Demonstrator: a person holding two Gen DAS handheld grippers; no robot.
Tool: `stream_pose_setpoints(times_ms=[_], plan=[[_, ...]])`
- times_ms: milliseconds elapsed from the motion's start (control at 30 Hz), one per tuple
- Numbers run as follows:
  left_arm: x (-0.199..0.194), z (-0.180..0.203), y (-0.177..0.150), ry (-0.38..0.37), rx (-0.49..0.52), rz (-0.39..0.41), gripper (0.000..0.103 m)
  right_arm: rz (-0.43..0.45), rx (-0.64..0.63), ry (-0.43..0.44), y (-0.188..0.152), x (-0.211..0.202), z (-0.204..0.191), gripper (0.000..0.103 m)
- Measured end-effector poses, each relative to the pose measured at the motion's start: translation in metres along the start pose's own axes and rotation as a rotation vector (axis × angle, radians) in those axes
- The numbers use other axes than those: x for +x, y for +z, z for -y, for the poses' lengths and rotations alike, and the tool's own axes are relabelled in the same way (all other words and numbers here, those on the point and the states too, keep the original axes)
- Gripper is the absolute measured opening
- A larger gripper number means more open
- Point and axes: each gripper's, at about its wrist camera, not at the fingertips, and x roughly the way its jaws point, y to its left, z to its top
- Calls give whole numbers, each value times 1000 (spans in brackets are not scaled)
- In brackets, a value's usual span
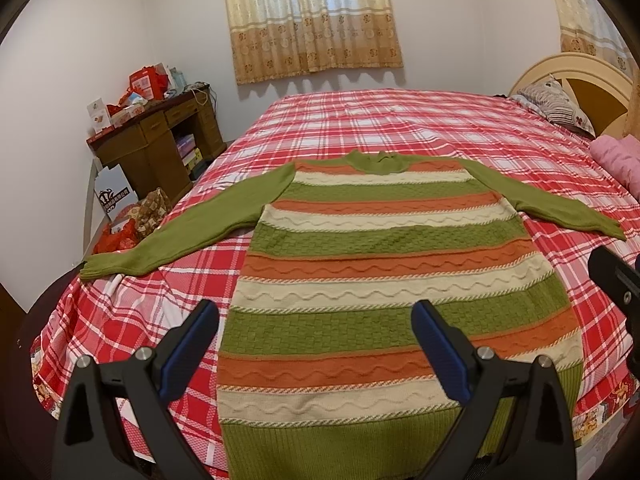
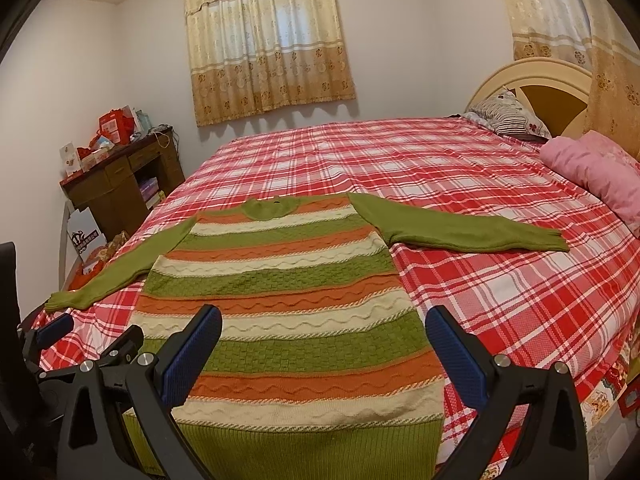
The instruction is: Fold small clothes
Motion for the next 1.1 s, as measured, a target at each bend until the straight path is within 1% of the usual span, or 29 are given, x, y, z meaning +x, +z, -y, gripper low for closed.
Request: stream_pose_setpoints(times_ms=[467, 733, 933, 1100], plan=[[0, 0, 0, 0, -1, 0, 99, -2, 4, -3, -1, 0, -1, 102], [7, 3, -1, -6, 2, -13, 99, -12, 7, -18, -1, 6, 3, 102], [20, 0, -3, -12, 0, -37, 99, -28, 12, -40, 3, 18, 5, 102], [39, -5, 0, -15, -14, -66, 99, -29, -1, -91, 15, 35, 10, 102]])
